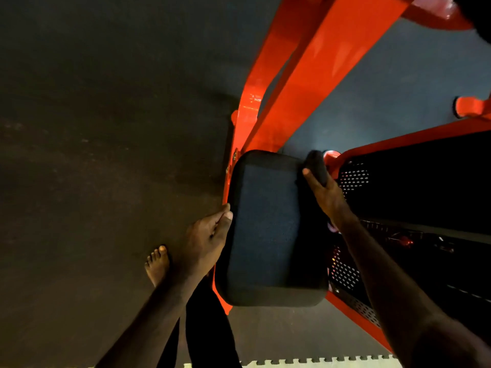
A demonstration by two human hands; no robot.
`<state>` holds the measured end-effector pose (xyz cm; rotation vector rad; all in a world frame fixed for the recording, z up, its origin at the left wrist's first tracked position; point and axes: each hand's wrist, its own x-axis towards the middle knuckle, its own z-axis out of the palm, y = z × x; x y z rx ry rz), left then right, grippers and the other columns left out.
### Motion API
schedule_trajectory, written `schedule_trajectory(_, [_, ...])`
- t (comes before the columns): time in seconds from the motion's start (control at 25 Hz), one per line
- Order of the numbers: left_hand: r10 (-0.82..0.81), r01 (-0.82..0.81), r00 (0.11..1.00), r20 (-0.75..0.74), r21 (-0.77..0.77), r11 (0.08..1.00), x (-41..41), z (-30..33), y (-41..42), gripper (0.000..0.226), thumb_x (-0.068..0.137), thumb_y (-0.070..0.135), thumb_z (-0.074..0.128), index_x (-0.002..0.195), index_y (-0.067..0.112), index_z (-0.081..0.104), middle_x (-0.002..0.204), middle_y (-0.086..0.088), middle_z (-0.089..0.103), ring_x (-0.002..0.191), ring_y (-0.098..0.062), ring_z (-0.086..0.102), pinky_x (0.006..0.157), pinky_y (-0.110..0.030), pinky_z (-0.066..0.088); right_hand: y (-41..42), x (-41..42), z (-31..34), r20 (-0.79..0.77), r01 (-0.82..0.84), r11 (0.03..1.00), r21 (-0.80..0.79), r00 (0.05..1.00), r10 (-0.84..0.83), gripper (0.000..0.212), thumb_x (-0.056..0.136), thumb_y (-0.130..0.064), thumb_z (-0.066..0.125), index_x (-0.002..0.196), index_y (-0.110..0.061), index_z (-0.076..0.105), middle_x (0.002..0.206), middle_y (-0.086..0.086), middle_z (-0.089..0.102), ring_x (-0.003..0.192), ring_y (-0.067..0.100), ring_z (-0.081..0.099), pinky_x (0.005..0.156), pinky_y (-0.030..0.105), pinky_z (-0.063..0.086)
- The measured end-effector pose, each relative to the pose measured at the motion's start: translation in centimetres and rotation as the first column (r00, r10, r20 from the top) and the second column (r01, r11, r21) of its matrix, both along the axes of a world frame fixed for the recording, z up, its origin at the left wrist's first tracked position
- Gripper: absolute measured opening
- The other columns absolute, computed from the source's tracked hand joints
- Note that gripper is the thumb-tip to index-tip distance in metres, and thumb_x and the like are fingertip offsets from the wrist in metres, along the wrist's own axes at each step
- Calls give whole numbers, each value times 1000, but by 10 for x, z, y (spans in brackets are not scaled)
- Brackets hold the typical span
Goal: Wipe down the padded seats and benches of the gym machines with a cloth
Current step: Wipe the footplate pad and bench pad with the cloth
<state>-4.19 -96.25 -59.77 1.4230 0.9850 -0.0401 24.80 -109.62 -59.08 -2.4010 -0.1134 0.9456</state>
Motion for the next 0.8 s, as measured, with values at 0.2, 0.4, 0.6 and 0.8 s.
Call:
schedule_trajectory(0.2, [7, -6, 1000, -20, 35, 999, 1, -1, 1, 45, 110, 48, 48, 141, 23, 67, 137, 6, 70, 131, -6, 62, 108, -24, 48, -13, -17, 4, -148, 160, 980, 117, 979, -142, 50, 95, -61, 68, 123, -20, 75, 113, 1, 79, 108, 18, 74, 100, 37, 58])
schedule_trajectory(0.4, [-7, 6, 999, 49, 10, 1000, 1, -4, -2, 40, 112, 42, 49, 132, 18, 73, 125, 8, 76, 122, -4, 67, 106, -38, 54, 2, -1, -8, -163, 257, 953, 158, 959, -231, 41, 91, -65, 70, 99, -26, 75, 101, -5, 78, 99, 14, 75, 100, 39, 59])
schedule_trajectory(0.6, [-19, 19, 1000, 17, 49, 999, -1, -5, 1, 50, 106, 54, 50, 132, 18, 73, 126, 9, 75, 123, -9, 68, 108, -48, 53, -72, -65, 18, -240, 327, 919, 221, 931, -274, 50, 89, -68, 72, 126, -34, 72, 129, -10, 73, 117, 7, 70, 108, 35, 53])
schedule_trajectory(0.8, [-71, 70, 998, 0, 98, 993, 0, -6, 3, 45, 107, 35, 61, 147, 15, 59, 146, 10, 60, 136, 0, 55, 120, -37, 43, -53, -35, 5, -227, 300, 921, 249, 942, -246, 58, 67, -87, 73, 109, -47, 78, 118, -14, 77, 113, 9, 72, 110, 41, 53])
